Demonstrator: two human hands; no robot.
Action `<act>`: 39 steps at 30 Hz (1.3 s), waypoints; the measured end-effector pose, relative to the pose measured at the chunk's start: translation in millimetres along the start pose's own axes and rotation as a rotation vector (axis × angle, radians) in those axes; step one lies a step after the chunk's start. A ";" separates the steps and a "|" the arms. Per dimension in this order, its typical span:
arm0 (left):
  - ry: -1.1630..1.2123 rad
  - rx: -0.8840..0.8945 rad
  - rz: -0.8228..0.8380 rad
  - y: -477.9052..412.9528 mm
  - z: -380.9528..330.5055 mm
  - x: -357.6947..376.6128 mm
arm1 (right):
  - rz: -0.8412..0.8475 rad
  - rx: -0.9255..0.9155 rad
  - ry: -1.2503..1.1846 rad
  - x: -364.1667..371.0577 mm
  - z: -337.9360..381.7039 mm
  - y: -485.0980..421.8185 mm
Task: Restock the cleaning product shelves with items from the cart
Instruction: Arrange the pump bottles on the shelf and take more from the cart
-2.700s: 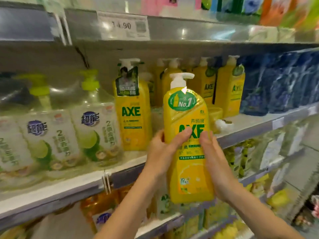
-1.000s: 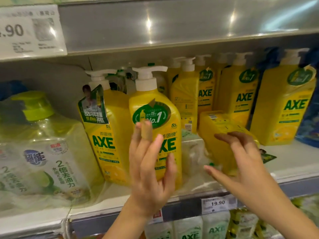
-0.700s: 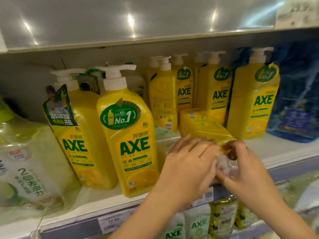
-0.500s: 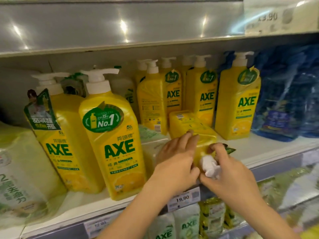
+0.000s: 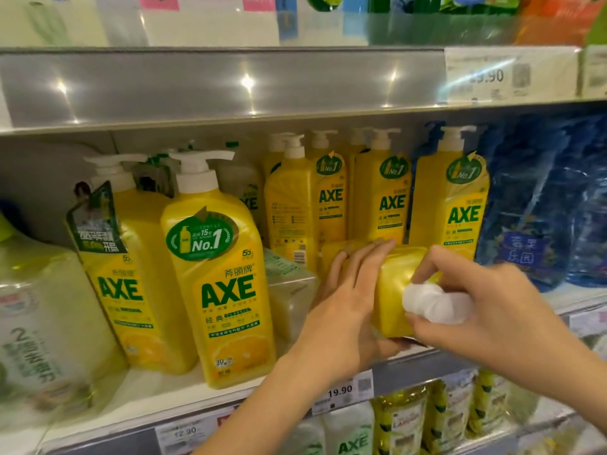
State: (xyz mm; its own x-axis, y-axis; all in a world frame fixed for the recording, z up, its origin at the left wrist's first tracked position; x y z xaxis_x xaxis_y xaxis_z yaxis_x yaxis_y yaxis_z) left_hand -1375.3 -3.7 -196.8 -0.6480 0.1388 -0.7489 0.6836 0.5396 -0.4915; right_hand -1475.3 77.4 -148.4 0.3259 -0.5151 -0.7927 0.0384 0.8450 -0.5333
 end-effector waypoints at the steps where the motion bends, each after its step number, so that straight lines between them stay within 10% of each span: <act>1: 0.031 0.021 -0.021 -2.3 -2.6 -3.2 | 0.022 -0.017 -0.021 -11.5 4.7 -5.1; 11: 0.250 -0.251 -0.162 -53.8 15.3 -49.2 | 0.222 0.051 -0.402 -54.6 -3.2 -109.9; 21: 0.766 -0.348 -0.255 -74.4 59.3 -45.8 | 0.217 0.184 -0.972 89.7 -50.1 -80.6; 28: 0.693 -0.434 -0.445 -59.5 85.7 -21.0 | -0.208 0.194 -0.750 128.1 -45.4 -78.3; 39: 0.679 -0.314 -0.356 -55.4 82.3 -13.7 | -0.279 0.326 -0.465 122.1 -40.9 -72.2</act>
State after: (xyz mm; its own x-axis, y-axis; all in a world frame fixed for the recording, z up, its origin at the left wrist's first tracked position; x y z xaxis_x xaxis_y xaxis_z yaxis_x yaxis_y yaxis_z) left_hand -1376.6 -103.9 -195.9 -0.9387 0.3325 -0.0904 0.3383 0.8392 -0.4258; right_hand -1476.9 -52.4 -218.7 0.6361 -0.6681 -0.3862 0.4428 0.7259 -0.5263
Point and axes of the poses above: each hand's wrist, its own y-axis away from the middle knuckle, its own x-axis out of the palm, z = x × y, the point moved 7 cm from there along -y, towards the middle knuckle, and after that the axes turned 4 degrees about y, right-handed, at the moved point
